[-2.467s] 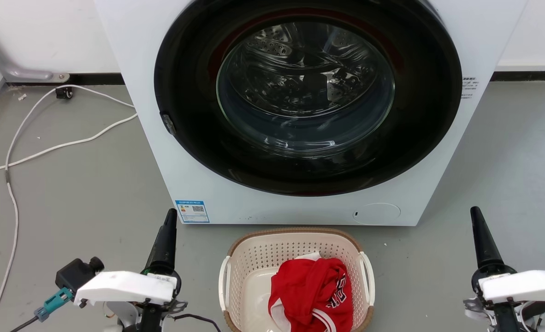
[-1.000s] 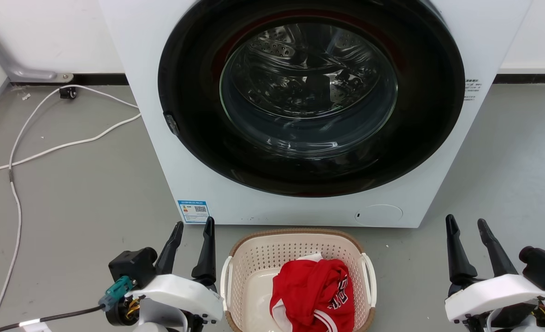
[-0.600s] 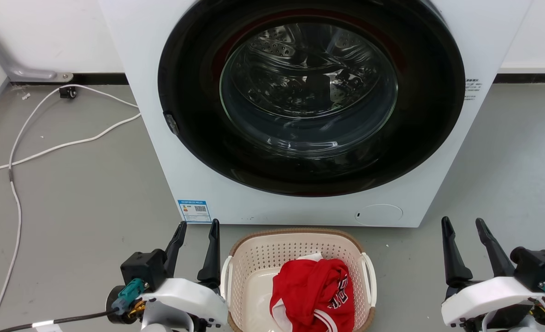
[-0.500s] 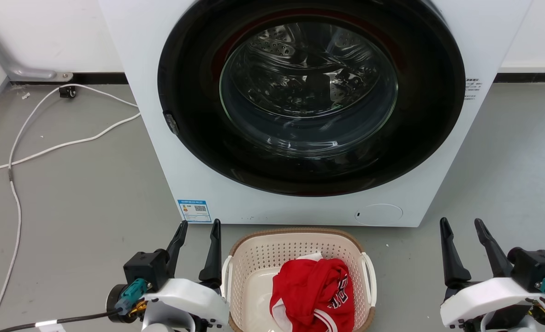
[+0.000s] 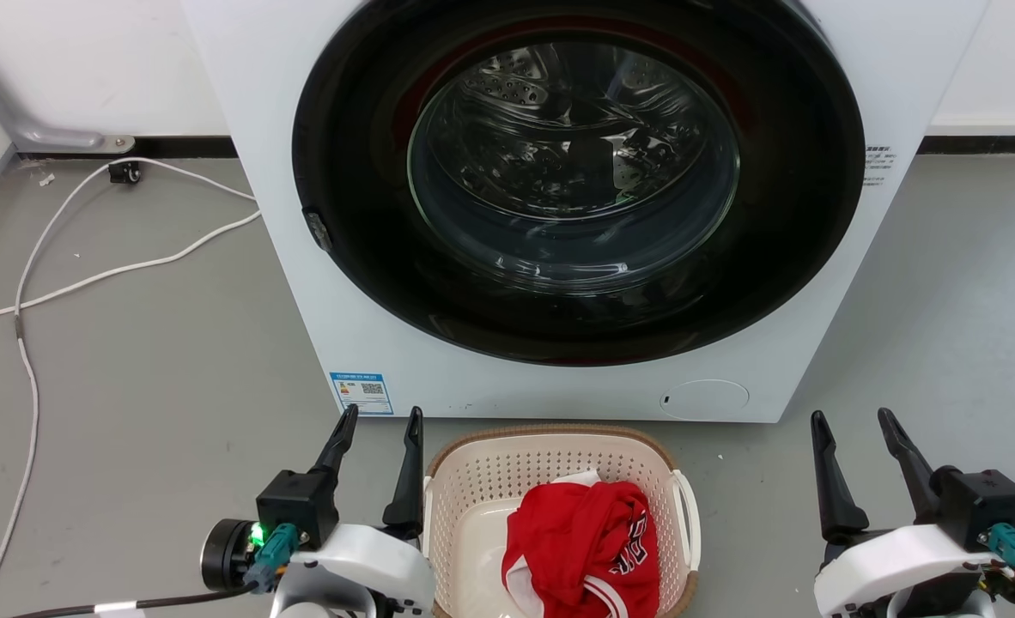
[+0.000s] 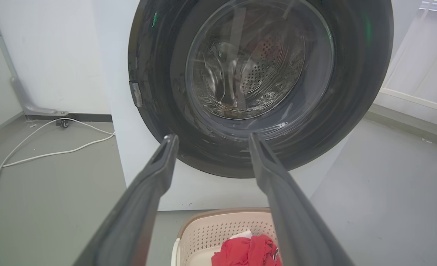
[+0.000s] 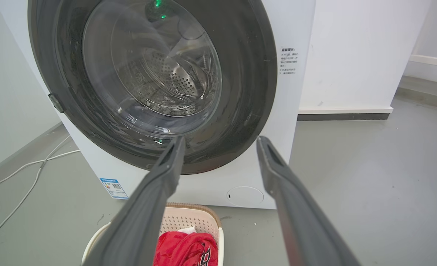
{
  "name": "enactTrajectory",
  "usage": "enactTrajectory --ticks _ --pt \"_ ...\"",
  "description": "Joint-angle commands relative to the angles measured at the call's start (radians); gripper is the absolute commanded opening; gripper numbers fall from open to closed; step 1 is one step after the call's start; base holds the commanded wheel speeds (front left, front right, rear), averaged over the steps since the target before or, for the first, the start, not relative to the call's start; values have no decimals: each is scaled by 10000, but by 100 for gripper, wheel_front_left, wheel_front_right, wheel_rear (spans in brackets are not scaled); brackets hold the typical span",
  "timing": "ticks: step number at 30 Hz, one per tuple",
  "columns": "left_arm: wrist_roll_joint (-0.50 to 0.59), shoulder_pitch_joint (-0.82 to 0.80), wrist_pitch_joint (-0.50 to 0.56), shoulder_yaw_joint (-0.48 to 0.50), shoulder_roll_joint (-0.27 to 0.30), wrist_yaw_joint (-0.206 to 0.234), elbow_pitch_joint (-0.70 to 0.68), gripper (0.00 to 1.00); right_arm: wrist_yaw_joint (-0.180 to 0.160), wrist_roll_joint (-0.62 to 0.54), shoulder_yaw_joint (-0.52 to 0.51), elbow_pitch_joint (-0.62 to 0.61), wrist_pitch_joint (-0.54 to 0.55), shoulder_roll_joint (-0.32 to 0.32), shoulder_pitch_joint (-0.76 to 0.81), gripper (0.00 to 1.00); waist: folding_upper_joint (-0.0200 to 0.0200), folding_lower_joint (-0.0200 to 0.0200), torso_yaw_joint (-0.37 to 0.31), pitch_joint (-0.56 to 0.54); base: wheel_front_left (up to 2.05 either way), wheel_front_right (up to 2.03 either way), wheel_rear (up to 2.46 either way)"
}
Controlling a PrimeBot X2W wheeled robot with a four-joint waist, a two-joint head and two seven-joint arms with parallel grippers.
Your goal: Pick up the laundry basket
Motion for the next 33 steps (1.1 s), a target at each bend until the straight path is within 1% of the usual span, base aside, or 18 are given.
enactTrajectory --ticks 1,17,23,33 --pt "237 -133 -85 -39 21 34 -28 100 -3 -211 19 -99 -95 27 83 100 0 0 4 -2 0 0 0" --pt "1110 -110 -385 -203 19 160 78 100 -3 -907 25 -191 -352 33 215 100 0 0 39 -24 0 0 0" --pt "899 -94 -387 -179 19 128 121 100 -3 -618 -1 -104 -379 32 173 100 0 0 40 -21 0 0 0" --pt "811 -108 -387 -135 19 119 180 100 -3 -513 -5 -29 -375 32 99 100 0 0 29 3 0 0 0"
